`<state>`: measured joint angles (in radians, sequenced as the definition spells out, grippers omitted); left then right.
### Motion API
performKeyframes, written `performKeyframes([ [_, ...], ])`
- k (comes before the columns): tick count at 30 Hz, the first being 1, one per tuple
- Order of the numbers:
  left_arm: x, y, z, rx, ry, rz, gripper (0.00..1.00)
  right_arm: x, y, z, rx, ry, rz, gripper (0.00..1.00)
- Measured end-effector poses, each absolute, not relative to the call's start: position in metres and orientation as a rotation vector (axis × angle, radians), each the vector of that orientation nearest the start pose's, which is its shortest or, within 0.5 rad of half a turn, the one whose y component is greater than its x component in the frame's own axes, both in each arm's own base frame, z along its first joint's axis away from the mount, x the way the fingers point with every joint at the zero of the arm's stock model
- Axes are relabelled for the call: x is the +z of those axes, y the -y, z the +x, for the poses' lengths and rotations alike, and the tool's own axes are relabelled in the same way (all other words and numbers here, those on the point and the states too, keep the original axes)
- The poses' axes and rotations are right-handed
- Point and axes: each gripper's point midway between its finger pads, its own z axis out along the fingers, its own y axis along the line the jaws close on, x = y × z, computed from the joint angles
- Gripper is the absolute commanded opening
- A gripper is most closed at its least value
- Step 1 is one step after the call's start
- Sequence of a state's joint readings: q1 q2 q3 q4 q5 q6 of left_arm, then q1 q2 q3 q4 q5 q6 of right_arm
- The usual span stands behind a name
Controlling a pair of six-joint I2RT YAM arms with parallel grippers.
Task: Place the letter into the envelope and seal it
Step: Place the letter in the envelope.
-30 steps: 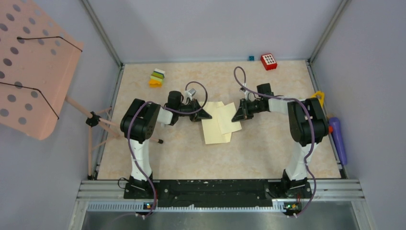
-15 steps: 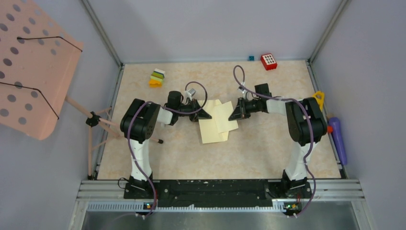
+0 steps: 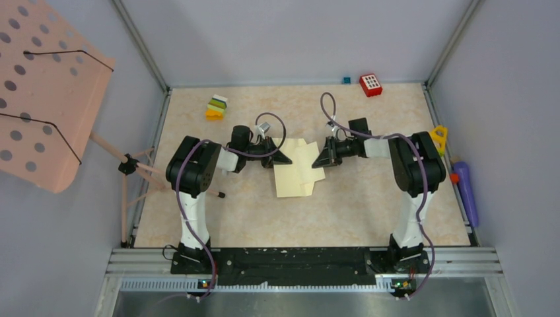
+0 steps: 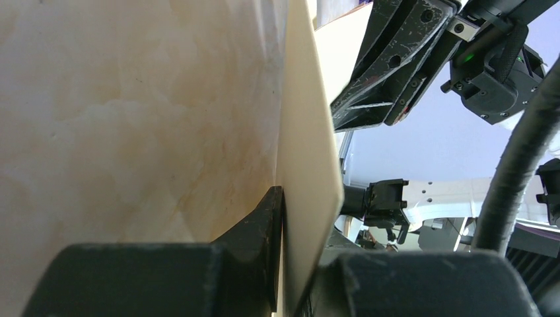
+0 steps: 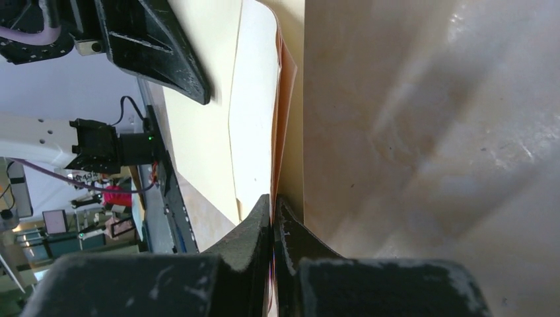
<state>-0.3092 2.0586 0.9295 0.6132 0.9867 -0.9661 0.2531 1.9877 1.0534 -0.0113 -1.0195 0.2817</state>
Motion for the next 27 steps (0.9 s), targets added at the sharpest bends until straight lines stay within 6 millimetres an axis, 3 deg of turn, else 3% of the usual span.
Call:
performKeyframes([
  [7, 0.059, 0.284, 0.345, -1.740, -2.341, -0.060, 0.15, 0.049, -0.254, 0.329, 1.552, -2.381, -0.406, 0.02],
  [27, 0.058, 0.284, 0.344, -1.740, -2.345, -0.062, 0.15, 0.040, -0.275, 0.317, 1.612, -2.407, -0.419, 0.02],
])
